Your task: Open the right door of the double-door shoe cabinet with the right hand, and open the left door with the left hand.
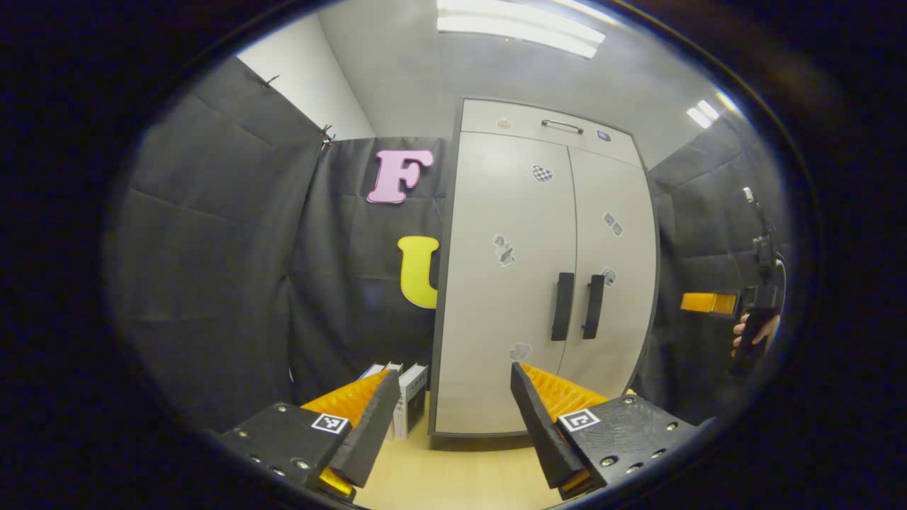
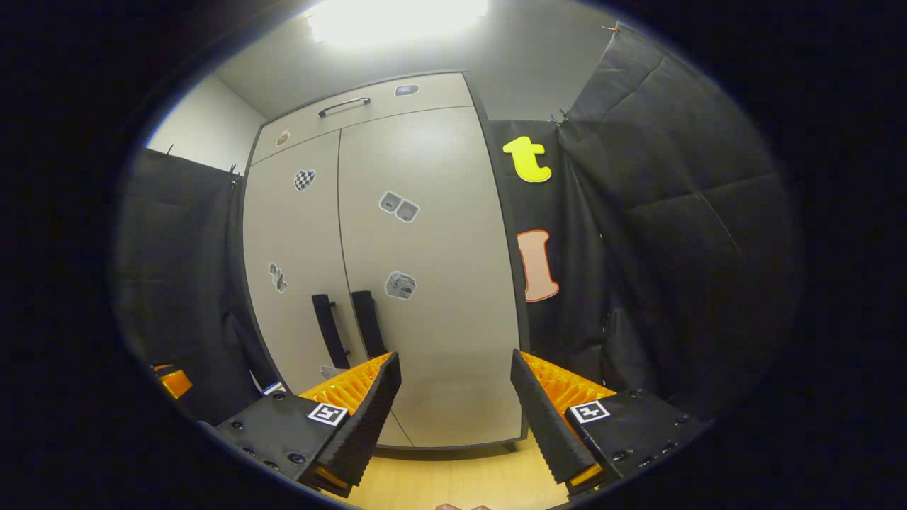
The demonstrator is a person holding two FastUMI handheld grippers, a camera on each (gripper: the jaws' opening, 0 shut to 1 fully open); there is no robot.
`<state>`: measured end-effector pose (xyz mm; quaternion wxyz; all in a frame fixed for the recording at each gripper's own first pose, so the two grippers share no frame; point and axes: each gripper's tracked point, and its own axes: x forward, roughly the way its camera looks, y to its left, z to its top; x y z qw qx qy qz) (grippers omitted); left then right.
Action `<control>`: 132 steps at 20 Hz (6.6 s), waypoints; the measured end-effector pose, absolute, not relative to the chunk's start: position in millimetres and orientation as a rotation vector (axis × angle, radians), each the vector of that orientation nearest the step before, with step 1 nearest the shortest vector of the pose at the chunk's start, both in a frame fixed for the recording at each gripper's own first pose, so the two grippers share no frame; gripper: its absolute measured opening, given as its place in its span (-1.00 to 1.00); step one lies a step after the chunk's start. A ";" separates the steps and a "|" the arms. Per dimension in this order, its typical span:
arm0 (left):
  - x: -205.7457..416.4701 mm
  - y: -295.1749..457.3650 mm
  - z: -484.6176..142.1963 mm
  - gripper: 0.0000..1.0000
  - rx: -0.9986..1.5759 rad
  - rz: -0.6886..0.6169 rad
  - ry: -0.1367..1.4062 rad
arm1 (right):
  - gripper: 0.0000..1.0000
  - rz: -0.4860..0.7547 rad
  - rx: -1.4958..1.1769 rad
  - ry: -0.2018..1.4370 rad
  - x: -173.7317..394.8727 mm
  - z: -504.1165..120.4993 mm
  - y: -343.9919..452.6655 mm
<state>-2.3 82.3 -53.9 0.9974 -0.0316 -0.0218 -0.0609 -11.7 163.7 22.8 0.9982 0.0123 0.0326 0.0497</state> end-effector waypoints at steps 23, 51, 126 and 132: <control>-27.3 152.2 -112.4 0.82 -0.099 -0.054 0.062 | 0.95 0.142 -0.086 0.116 123.0 6.1 281.5; -24.0 155.4 -129.5 0.84 -0.092 -0.037 0.094 | -0.86 0.262 -0.136 0.218 137.3 -17.7 289.1; 73.0 23.1 -39.0 0.83 -0.109 -0.200 -0.038 | -0.92 -0.195 -0.065 0.229 -58.0 19.7 -20.1; 124.4 -47.9 -19.4 0.83 -0.093 -0.283 -0.061 | -0.95 -0.256 -0.024 0.139 -29.6 36.6 -57.5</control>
